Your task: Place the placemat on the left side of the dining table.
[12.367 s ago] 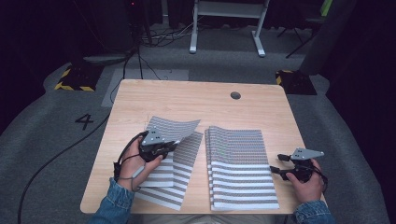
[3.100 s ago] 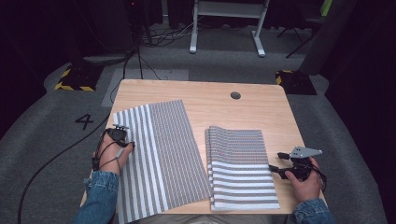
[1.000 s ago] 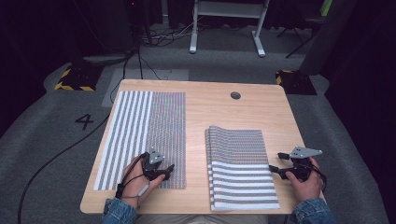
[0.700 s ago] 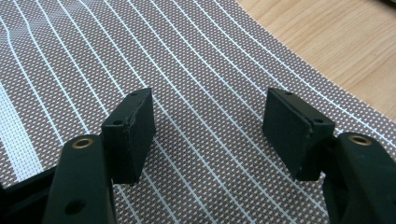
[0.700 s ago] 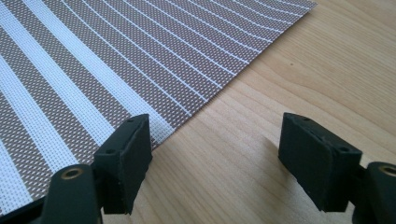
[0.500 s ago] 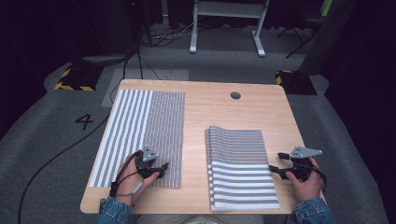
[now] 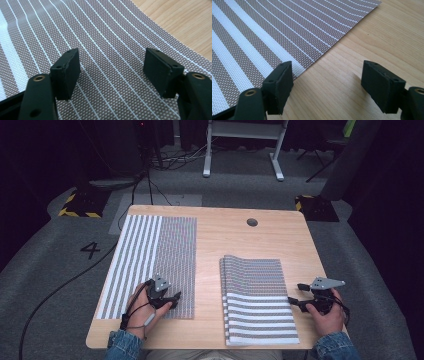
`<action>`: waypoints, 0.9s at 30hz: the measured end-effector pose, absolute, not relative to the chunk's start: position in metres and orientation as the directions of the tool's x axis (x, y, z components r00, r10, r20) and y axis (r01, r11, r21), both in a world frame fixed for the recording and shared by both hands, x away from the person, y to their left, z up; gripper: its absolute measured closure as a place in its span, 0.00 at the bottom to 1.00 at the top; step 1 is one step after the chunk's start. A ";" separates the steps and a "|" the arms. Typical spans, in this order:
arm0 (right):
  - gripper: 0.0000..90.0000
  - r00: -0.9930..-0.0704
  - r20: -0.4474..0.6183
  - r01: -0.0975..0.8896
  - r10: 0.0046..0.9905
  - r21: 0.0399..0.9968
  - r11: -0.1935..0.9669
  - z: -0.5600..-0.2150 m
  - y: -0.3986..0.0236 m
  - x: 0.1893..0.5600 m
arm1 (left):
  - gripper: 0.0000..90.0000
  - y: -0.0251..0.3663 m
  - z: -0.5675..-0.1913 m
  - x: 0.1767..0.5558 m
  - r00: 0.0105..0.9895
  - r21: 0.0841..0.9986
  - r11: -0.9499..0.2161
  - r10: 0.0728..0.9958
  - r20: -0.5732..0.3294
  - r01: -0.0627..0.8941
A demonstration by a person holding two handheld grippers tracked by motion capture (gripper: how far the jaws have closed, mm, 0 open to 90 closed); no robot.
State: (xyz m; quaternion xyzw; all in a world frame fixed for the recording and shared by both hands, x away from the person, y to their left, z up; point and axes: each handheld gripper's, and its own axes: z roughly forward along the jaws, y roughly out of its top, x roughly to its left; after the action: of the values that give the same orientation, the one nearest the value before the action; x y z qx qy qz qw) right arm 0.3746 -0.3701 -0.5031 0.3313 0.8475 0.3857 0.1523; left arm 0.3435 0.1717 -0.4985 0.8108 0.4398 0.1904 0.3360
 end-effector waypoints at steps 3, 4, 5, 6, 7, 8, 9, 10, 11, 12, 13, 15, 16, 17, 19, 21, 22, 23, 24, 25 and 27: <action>0.29 -0.734 -0.002 0.445 0.679 0.755 0.483 -0.503 -0.370 0.375 | 0.34 0.165 -0.489 0.338 0.547 0.722 -0.374 0.837 -0.007 0.582; 0.29 -0.734 -0.002 0.444 0.679 0.755 0.483 -0.503 -0.370 0.375 | 0.34 0.161 -0.486 0.335 0.558 0.735 -0.374 0.830 -0.007 0.566; 0.29 -0.734 -0.002 0.445 0.679 0.755 0.483 -0.503 -0.370 0.375 | 0.34 0.157 -0.484 0.333 0.566 0.736 -0.376 0.824 -0.013 0.563; 0.29 -0.734 -0.002 0.444 0.679 0.755 0.483 -0.503 -0.370 0.375 | 0.34 0.153 -0.481 0.330 0.577 0.737 -0.380 0.816 -0.017 0.559; 0.29 -0.734 -0.003 0.444 0.679 0.755 0.483 -0.503 -0.370 0.375 | 0.34 0.147 -0.479 0.326 0.593 0.741 -0.393 0.805 -0.009 0.544; 0.29 -0.734 -0.002 0.444 0.679 0.755 0.483 -0.503 -0.370 0.375 | 0.34 0.143 -0.477 0.323 0.610 0.743 -0.405 0.792 -0.006 0.533; 0.29 -0.734 -0.003 0.444 0.679 0.755 0.483 -0.503 -0.370 0.375 | 0.34 0.139 -0.475 0.321 0.620 0.745 -0.406 0.784 -0.013 0.530; 0.28 -0.735 -0.003 0.443 0.678 0.755 0.484 -0.503 -0.370 0.375 | 0.34 0.133 -0.473 0.317 0.637 0.750 -0.415 0.771 -0.012 0.515; 0.28 -0.735 -0.004 0.443 0.678 0.754 0.485 -0.503 -0.370 0.375 | 0.34 0.128 -0.472 0.314 0.647 0.753 -0.415 0.762 -0.019 0.511; 0.28 -0.735 -0.004 0.443 0.678 0.754 0.485 -0.503 -0.370 0.374 | 0.34 0.123 -0.470 0.311 0.662 0.754 -0.424 0.749 -0.020 0.502; 0.28 -0.735 -0.004 0.443 0.678 0.754 0.485 -0.503 -0.370 0.375 | 0.34 0.120 -0.469 0.309 0.674 0.756 -0.430 0.739 -0.020 0.494; 0.28 -0.735 -0.003 0.443 0.678 0.754 0.484 -0.503 -0.370 0.375 | 0.34 0.111 -0.469 0.304 0.699 0.759 -0.443 0.715 -0.022 0.477; 0.28 -0.735 -0.004 0.443 0.678 0.754 0.485 -0.503 -0.370 0.375 | 0.34 0.106 -0.470 0.301 0.711 0.763 -0.436 0.702 -0.044 0.477; 0.28 -0.735 -0.004 0.443 0.678 0.754 0.485 -0.503 -0.370 0.375 | 0.34 0.102 -0.471 0.299 0.725 0.764 -0.438 0.687 -0.056 0.474; 0.28 -0.735 -0.004 0.443 0.678 0.754 0.485 -0.503 -0.370 0.374 | 0.33 0.096 -0.475 0.296 0.757 0.767 -0.440 0.648 -0.089 0.467; 0.28 -0.736 -0.005 0.442 0.677 0.754 0.486 -0.503 -0.370 0.374 | 0.33 0.090 -0.480 0.293 0.785 0.760 -0.462 0.611 -0.100 0.457; 0.28 -0.736 -0.005 0.442 0.677 0.754 0.486 -0.503 -0.370 0.374 | 0.32 0.090 -0.480 0.293 0.785 0.760 -0.462 0.611 -0.100 0.457; 0.28 -0.736 -0.005 0.442 0.677 0.754 0.486 -0.503 -0.370 0.374 | 0.32 0.085 -0.484 0.290 0.800 0.748 -0.483 0.591 -0.104 0.454; 0.28 -0.736 -0.006 0.441 0.677 0.755 0.485 -0.503 -0.370 0.374 | 0.32 0.080 -0.488 0.287 0.816 0.746 -0.501 0.570 -0.098 0.439; 0.28 -0.735 -0.005 0.442 0.678 0.755 0.484 -0.503 -0.370 0.374 | 0.31 0.078 -0.489 0.286 0.822 0.744 -0.514 0.563 -0.084 0.428; 0.28 -0.735 -0.005 0.442 0.678 0.754 0.485 -0.503 -0.370 0.374 | 0.31 0.073 -0.494 0.282 0.839 0.725 -0.546 0.538 -0.080 0.420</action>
State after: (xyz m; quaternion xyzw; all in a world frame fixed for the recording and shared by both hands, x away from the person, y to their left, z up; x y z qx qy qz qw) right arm 0.3744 -0.3699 -0.5032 0.3301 0.8481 0.3852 0.1528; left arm 0.2820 0.0727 -0.4937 0.8758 0.2734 0.0762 0.3903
